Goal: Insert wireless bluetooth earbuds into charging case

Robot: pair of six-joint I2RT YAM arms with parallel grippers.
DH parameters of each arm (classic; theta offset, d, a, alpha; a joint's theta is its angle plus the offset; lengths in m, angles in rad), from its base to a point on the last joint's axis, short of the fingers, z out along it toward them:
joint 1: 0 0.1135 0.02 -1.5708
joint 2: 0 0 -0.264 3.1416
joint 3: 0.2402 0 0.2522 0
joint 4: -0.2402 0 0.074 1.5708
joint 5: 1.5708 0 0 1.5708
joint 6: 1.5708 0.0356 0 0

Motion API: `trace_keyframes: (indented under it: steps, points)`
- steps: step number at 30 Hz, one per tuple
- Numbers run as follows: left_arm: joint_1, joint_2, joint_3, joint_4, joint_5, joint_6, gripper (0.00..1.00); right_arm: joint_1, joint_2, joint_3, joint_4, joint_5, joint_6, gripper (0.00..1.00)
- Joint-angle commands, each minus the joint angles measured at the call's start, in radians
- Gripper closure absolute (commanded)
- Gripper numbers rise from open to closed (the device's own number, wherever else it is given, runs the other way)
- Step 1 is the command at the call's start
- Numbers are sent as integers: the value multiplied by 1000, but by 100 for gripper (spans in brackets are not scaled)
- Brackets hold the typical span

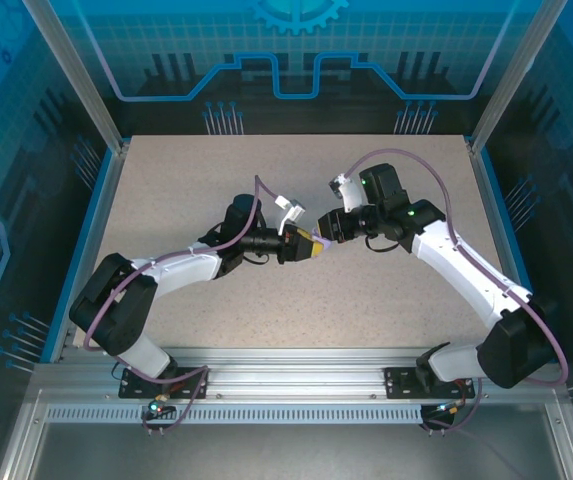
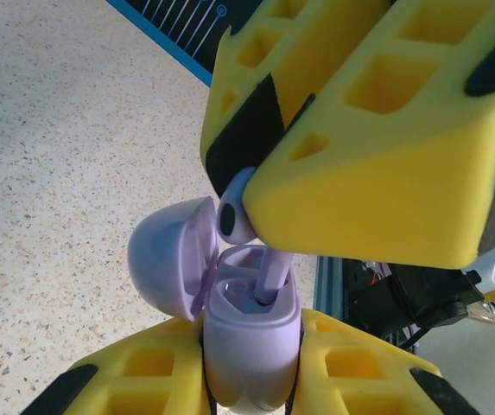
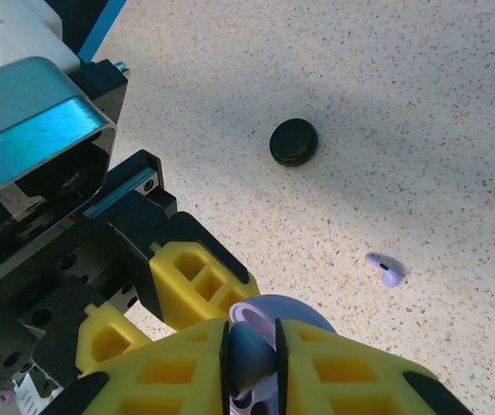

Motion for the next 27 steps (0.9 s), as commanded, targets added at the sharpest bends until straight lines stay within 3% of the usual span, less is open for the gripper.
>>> trace_keyframes:
  steps: [1,15,21,27]
  points:
    - [-5,-46,7,88,-10,-19,94,7,-29,8,-32,-16,-9,78]
    - [-4,-58,20,88,-11,-24,94,12,-39,34,-61,-49,-36,68]
    - [-5,-58,19,69,-8,-7,94,26,-42,65,-82,-54,-45,55]
    - [-5,-91,-4,63,-21,24,94,31,-100,69,-78,39,-28,38]
